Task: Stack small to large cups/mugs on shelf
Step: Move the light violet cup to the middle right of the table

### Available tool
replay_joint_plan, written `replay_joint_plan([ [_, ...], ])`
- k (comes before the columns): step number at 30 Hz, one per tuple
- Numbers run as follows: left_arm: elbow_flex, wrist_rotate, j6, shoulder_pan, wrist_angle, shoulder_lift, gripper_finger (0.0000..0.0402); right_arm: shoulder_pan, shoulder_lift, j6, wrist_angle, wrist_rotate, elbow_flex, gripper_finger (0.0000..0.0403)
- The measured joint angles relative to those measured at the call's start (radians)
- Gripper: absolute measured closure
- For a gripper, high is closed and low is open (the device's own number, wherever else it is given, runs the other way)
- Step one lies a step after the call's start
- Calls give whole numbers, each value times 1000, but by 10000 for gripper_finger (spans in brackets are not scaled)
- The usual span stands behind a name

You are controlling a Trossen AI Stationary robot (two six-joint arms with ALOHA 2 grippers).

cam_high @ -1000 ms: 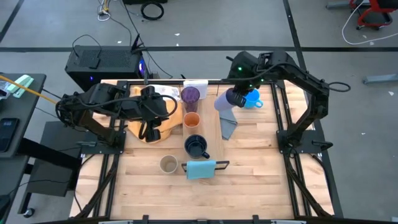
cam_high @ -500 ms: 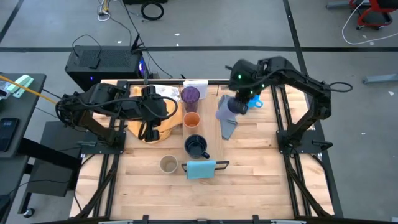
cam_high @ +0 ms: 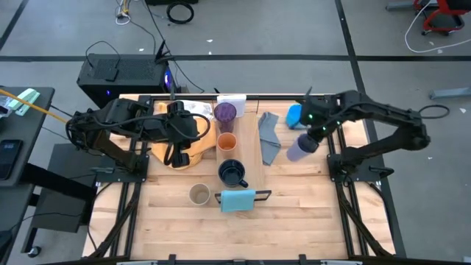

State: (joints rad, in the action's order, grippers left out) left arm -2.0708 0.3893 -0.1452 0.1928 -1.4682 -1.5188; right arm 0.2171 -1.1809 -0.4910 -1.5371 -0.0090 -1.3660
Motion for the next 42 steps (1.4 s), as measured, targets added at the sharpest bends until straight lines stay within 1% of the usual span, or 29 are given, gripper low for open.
replay_joint_plan([
  [5, 0, 0, 0, 0, 5, 0, 308, -68, 71, -108, 17, -6, 158, 403],
  [8, 0, 0, -2, 0, 5, 0, 308, -105, 87, -153, 76, -30, 245, 403],
  [15, 0, 0, -33, 0, 5, 0, 308, -166, 86, -208, 220, -52, 338, 403],
  [25, 0, 0, -49, 0, -4, 0, 312, -170, 75, -193, 231, -49, 357, 403],
  [35, 0, 0, -60, 0, -3, 0, 309, -168, 6, -136, 227, 3, 357, 403],
  [39, 0, -1, -61, 0, -3, 0, 314, -167, 11, -126, 218, 37, 357, 403],
  [42, 0, -1, -62, 0, -3, 0, 316, -158, 14, -121, 191, 38, 357, 403],
])
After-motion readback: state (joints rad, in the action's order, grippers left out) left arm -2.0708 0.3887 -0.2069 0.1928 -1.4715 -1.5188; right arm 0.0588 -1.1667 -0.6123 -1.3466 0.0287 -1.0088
